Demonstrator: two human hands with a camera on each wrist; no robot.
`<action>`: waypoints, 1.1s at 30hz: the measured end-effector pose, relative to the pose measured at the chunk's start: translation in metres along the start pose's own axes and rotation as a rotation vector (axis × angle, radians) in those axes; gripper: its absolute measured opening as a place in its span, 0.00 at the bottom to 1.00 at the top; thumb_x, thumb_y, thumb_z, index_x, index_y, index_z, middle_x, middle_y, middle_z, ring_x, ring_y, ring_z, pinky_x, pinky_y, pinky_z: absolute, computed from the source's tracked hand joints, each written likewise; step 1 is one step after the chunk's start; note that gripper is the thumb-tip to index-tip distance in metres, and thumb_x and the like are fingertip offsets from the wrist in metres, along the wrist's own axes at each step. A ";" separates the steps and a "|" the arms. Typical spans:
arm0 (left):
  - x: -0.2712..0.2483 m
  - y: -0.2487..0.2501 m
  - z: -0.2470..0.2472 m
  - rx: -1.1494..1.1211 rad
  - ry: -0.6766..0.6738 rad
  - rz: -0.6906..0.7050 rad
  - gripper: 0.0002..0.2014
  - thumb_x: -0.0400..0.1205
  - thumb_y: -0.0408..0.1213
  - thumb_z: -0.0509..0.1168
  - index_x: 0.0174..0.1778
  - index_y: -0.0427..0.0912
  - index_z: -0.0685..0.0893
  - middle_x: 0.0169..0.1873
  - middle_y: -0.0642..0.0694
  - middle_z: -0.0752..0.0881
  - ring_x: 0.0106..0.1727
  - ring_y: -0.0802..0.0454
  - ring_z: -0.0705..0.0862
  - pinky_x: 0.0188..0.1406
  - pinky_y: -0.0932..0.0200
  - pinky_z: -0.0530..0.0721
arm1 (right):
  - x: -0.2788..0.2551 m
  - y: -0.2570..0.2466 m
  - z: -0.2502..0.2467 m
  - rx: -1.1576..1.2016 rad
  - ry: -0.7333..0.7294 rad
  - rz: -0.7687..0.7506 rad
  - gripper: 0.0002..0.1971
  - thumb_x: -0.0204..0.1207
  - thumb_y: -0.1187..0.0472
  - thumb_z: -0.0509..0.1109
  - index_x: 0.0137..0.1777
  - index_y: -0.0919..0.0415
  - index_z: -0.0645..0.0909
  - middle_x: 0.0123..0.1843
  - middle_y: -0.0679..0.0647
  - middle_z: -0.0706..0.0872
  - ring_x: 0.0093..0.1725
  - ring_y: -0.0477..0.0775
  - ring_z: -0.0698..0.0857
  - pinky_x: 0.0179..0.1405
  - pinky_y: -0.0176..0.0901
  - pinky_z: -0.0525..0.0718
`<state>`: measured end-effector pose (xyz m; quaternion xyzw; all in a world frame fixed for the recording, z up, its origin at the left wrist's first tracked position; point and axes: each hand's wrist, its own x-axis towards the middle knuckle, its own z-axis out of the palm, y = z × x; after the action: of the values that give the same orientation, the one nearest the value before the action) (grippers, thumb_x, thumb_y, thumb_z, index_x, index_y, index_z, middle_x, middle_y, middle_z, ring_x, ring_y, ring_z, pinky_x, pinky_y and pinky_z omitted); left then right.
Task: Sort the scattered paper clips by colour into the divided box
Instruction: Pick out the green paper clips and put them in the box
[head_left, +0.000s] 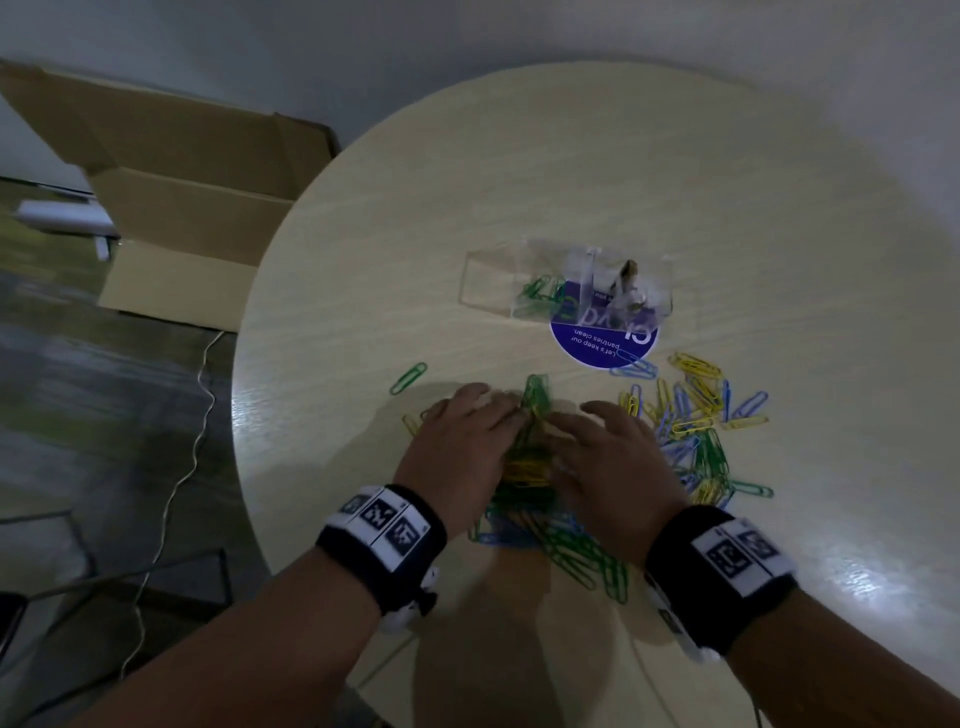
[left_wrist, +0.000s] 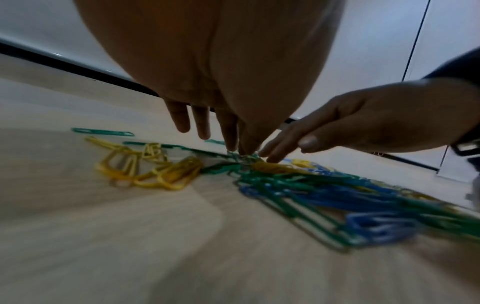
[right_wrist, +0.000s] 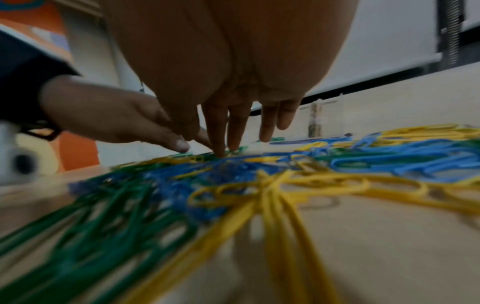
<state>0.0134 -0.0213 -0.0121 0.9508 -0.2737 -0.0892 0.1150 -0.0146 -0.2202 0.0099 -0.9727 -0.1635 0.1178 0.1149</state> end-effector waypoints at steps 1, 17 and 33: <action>0.004 -0.003 0.000 0.012 -0.022 -0.033 0.25 0.79 0.36 0.65 0.74 0.48 0.75 0.76 0.50 0.75 0.75 0.39 0.71 0.66 0.39 0.76 | -0.003 -0.003 0.003 -0.028 -0.055 0.004 0.24 0.74 0.42 0.56 0.66 0.46 0.80 0.71 0.48 0.80 0.70 0.67 0.75 0.65 0.62 0.77; 0.002 -0.073 -0.029 -0.065 0.182 -0.467 0.13 0.81 0.38 0.66 0.61 0.43 0.86 0.54 0.39 0.84 0.55 0.34 0.78 0.52 0.42 0.82 | 0.018 0.034 -0.005 0.285 0.178 0.252 0.17 0.71 0.54 0.76 0.59 0.57 0.85 0.55 0.59 0.85 0.56 0.63 0.82 0.59 0.50 0.74; -0.001 -0.063 -0.028 -0.229 -0.010 -0.296 0.10 0.80 0.37 0.69 0.55 0.41 0.88 0.45 0.42 0.86 0.50 0.42 0.82 0.47 0.52 0.78 | 0.062 -0.015 -0.005 0.376 -0.154 0.385 0.12 0.72 0.50 0.73 0.48 0.56 0.78 0.50 0.55 0.81 0.50 0.60 0.81 0.48 0.48 0.79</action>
<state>0.0504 0.0356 -0.0022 0.9608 -0.1193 -0.1404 0.2069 0.0390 -0.1862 0.0070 -0.9356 0.0408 0.2395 0.2561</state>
